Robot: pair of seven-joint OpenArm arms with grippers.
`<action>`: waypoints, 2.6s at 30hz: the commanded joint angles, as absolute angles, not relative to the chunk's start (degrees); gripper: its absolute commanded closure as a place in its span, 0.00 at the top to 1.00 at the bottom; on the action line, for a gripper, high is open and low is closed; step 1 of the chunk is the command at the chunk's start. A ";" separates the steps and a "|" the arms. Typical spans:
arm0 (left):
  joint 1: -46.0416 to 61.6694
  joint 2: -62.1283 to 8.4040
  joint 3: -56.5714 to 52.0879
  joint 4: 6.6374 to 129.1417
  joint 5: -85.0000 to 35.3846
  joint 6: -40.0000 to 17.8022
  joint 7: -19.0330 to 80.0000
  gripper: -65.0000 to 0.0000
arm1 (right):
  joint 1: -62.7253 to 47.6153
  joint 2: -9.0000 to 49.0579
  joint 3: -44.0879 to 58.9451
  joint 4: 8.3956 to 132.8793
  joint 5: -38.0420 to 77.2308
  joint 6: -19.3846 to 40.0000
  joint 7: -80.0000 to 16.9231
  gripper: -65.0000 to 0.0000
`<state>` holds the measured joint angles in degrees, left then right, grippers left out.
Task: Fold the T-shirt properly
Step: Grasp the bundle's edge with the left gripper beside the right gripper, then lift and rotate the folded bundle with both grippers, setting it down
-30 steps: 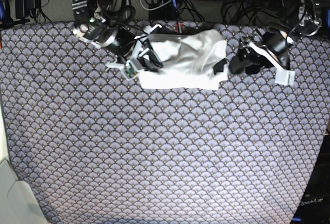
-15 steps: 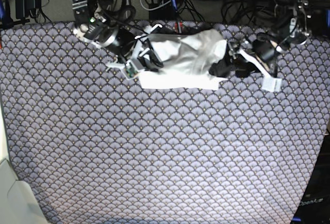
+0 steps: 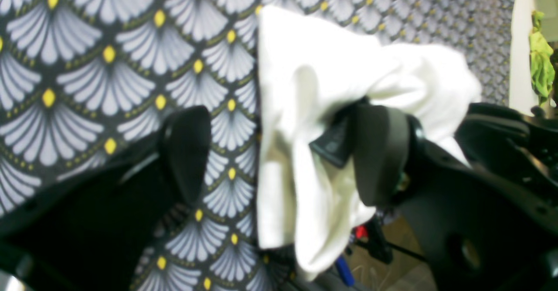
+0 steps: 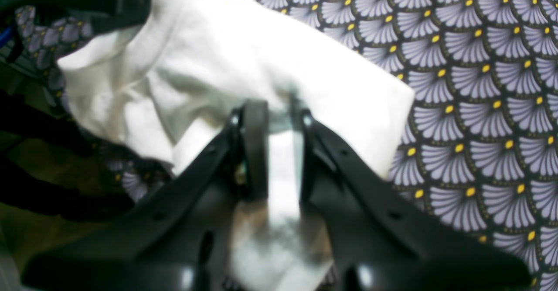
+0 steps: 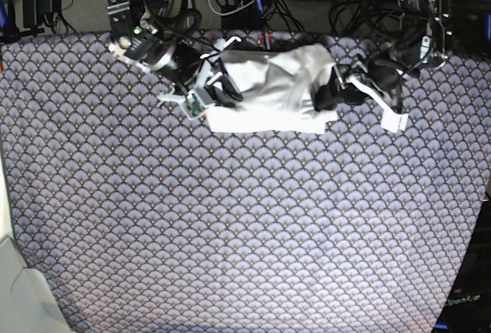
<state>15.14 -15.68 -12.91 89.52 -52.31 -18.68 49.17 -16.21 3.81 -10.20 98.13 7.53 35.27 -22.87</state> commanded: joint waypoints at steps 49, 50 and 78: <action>-7.78 -7.87 18.86 87.60 -18.51 -18.68 48.57 0.01 | -14.90 5.32 -10.24 88.92 8.13 35.91 -21.23 0.14; -8.13 -6.81 20.26 87.87 -14.37 -18.68 48.66 0.01 | -14.90 5.32 -10.24 88.92 8.13 35.91 -21.23 0.14; -14.81 -0.48 35.74 74.33 11.65 -18.77 33.19 0.01 | -15.34 9.10 -6.55 89.01 8.13 35.91 -21.58 0.13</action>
